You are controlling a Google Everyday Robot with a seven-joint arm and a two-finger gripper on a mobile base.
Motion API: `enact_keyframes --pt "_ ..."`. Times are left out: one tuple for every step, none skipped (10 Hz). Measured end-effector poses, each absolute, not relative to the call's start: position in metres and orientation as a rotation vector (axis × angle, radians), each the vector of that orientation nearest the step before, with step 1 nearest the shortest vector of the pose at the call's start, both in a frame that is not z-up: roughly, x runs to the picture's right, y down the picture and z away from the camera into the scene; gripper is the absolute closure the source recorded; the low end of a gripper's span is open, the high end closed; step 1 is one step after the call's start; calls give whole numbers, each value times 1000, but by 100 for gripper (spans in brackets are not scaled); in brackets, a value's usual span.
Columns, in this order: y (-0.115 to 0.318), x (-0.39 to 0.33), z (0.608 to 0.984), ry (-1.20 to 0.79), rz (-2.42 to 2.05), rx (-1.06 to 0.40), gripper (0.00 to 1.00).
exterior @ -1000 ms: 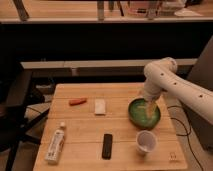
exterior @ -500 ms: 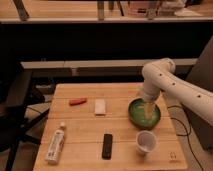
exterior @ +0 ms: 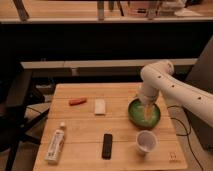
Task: Move the arm in a circular motion
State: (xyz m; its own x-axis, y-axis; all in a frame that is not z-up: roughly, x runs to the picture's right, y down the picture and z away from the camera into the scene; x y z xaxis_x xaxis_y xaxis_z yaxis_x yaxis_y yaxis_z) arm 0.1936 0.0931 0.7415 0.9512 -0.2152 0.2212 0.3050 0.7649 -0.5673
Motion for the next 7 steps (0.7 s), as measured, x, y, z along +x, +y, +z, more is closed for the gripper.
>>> enact_keyframes --pt "95 190 741 -150 -298 -640 20" --pt "95 188 741 -149 -306 -639 20" --pt "95 187 741 -150 -312 -638 20" --pt "95 180 741 -156 -329 -637 20" --pt "97 172 740 -167 -341 -638 20" --pt "97 172 740 -164 -352 -635 20" --pt "98 172 741 -167 -358 -636 20"
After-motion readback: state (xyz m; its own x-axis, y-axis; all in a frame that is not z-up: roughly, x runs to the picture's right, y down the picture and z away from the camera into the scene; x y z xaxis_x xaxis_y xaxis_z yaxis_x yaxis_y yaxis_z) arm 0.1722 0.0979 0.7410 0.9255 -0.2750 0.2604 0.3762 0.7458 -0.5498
